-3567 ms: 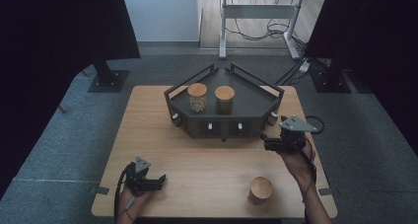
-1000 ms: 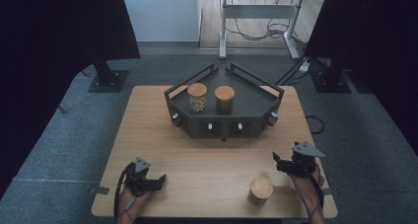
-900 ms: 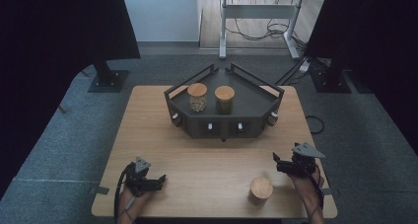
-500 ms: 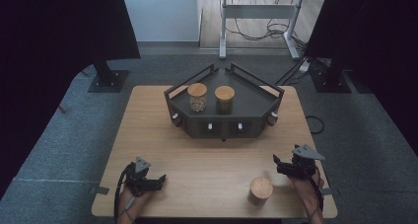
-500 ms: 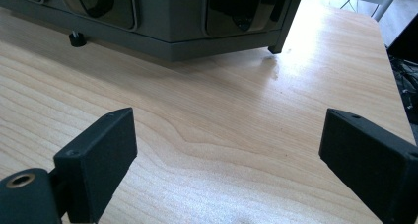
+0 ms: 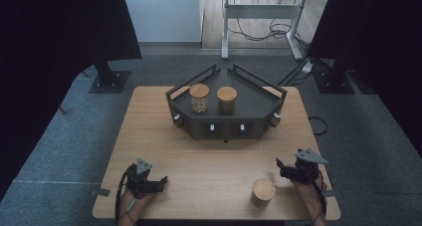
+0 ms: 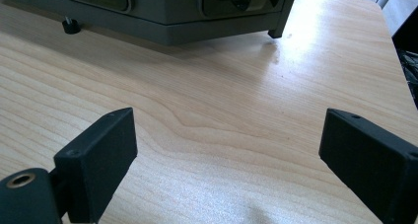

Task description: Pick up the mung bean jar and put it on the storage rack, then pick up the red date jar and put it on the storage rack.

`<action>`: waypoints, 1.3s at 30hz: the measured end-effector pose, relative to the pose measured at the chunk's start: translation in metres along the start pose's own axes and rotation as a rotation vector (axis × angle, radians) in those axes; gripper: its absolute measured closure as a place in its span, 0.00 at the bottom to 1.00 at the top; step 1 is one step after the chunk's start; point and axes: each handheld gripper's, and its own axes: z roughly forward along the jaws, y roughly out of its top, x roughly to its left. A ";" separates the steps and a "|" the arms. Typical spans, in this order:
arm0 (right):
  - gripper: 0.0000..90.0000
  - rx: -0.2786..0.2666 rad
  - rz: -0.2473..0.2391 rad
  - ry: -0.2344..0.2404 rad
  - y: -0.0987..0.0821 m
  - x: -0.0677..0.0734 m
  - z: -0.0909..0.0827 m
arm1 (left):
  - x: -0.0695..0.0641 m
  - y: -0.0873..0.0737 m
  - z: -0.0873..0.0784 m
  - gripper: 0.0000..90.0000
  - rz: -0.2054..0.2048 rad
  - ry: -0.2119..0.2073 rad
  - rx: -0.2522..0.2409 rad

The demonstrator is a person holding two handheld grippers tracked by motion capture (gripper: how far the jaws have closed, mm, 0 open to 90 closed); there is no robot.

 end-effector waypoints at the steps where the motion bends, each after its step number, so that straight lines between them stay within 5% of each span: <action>1: 0.08 0.000 0.001 0.001 0.000 0.000 0.000 | 0.000 0.000 0.000 0.04 0.000 0.000 0.000; 39: 0.07 -0.018 0.015 0.005 -0.004 0.004 -0.010 | 0.000 0.000 0.000 0.04 -0.001 0.001 0.000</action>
